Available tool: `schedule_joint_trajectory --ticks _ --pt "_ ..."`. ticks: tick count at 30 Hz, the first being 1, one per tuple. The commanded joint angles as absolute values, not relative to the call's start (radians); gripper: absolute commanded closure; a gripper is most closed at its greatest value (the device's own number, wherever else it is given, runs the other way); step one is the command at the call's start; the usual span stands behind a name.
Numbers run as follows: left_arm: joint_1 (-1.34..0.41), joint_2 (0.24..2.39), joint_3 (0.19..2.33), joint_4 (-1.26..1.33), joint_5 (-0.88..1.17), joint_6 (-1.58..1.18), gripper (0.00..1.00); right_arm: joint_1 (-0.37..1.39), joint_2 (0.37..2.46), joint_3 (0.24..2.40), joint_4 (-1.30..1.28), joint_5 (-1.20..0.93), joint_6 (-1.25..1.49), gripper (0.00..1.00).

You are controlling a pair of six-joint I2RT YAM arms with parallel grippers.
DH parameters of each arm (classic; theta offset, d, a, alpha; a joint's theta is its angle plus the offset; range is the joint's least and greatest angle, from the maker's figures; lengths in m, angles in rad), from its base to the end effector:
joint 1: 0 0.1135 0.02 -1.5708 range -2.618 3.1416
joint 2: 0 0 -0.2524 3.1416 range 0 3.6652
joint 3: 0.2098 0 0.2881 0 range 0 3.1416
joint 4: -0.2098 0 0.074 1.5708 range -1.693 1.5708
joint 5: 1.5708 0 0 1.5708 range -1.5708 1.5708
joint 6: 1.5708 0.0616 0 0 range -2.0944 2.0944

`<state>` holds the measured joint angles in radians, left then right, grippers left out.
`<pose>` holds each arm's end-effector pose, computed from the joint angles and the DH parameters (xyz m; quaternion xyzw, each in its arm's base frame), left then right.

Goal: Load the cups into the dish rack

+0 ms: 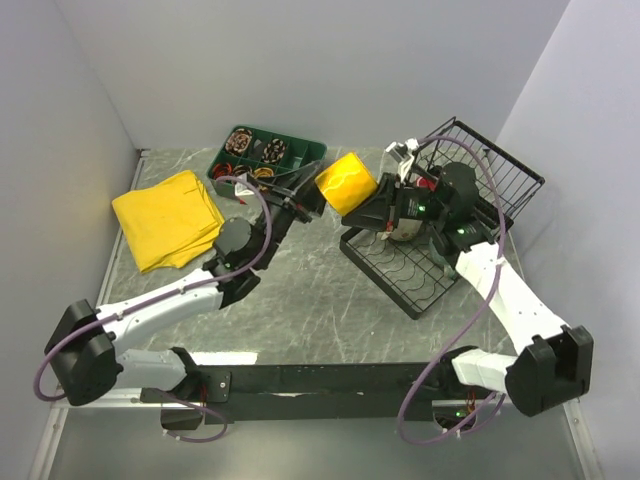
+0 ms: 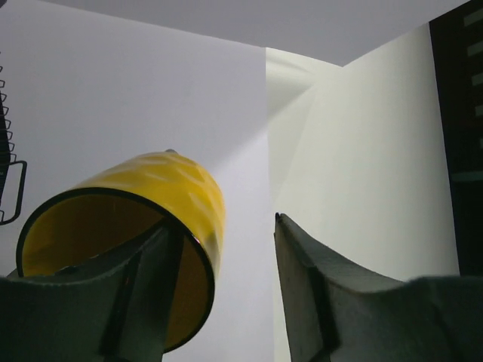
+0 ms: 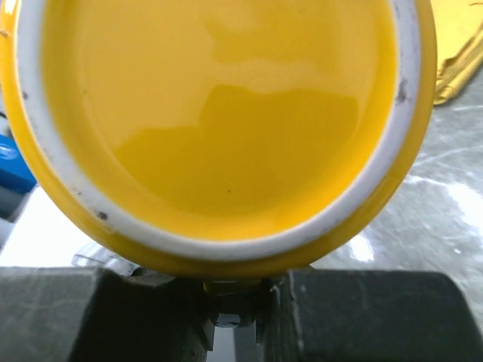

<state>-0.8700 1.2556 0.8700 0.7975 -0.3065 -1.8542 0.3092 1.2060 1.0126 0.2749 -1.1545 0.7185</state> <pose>0.2380 -0.2533 0.3562 -0.3683 0.4166 -0.7917 0.2531 0.2844 0.1500 0.3621 -0.2775 0.6376 0.6250 0.3548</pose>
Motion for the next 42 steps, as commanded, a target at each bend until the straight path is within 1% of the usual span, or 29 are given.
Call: schedule_joint_trajectory --ticks 1,3,5,6,7,8,11,12,13,14,17,22,25,29,33,42 --pt "-0.873 1.181 0.825 0.816 -0.278 -1.841 0.37 0.27 1.097 1.008 0.232 -1.161 0.568 1.0" --pt "-0.87 1.167 0.805 0.811 -0.267 -1.833 0.28 0.255 1.071 0.985 0.224 -1.161 0.557 1.0" --pt "-0.871 1.138 0.773 0.793 -0.245 -1.812 0.22 0.224 1.043 0.982 0.189 -1.154 0.508 1.0" --pt "-0.871 1.123 0.761 0.773 -0.236 -1.798 0.17 0.215 1.037 0.986 0.12 -1.146 0.47 1.0" --pt "-0.871 1.083 0.737 0.711 -0.229 -1.769 0.14 0.204 1.031 1.003 0.042 -1.132 0.409 1.0" --pt "-0.871 1.057 0.721 0.677 -0.227 -1.749 0.09 0.193 1.026 1.044 -0.144 -1.087 0.249 1.0" --pt "-0.868 0.941 0.663 0.515 -0.242 -1.659 0.01 0.184 1.002 1.074 -0.419 -0.973 -0.055 1.0" --pt "-0.868 0.911 0.649 0.48 -0.245 -1.631 0.01 0.183 0.991 1.066 -0.463 -0.894 -0.113 1.0" --pt "-0.864 0.852 0.622 0.453 -0.248 -1.571 0.03 0.18 0.979 1.054 -0.489 -0.864 -0.158 1.0" --pt "-0.862 0.824 0.609 0.402 -0.255 -1.537 0.04 0.176 0.95 1.027 -0.546 -0.823 -0.252 1.0" --pt "-0.857 0.715 0.577 0.303 -0.279 -1.419 0.04 0.169 0.885 0.962 -0.592 -0.695 -0.391 1.0" --pt "-0.857 0.583 0.566 0.091 -0.34 -1.246 0.04 0.15 0.821 0.87 -0.589 -0.562 -0.503 1.0" --pt "-0.857 0.533 0.546 0.013 -0.347 -1.21 0.04 0.14 0.805 0.789 -0.532 -0.494 -0.531 1.0" --pt "-0.857 0.48 0.491 -0.025 -0.341 -1.221 0.04 0.138 0.814 0.694 -0.451 -0.381 -0.543 1.0" --pt "-0.857 0.44 0.436 -0.021 -0.344 -1.241 0.04 0.138 0.827 0.649 -0.39 -0.318 -0.523 1.0" --pt "-0.856 0.425 0.416 -0.035 -0.344 -1.249 0.04 0.138 0.931 0.618 -0.318 -0.232 -0.545 1.0"
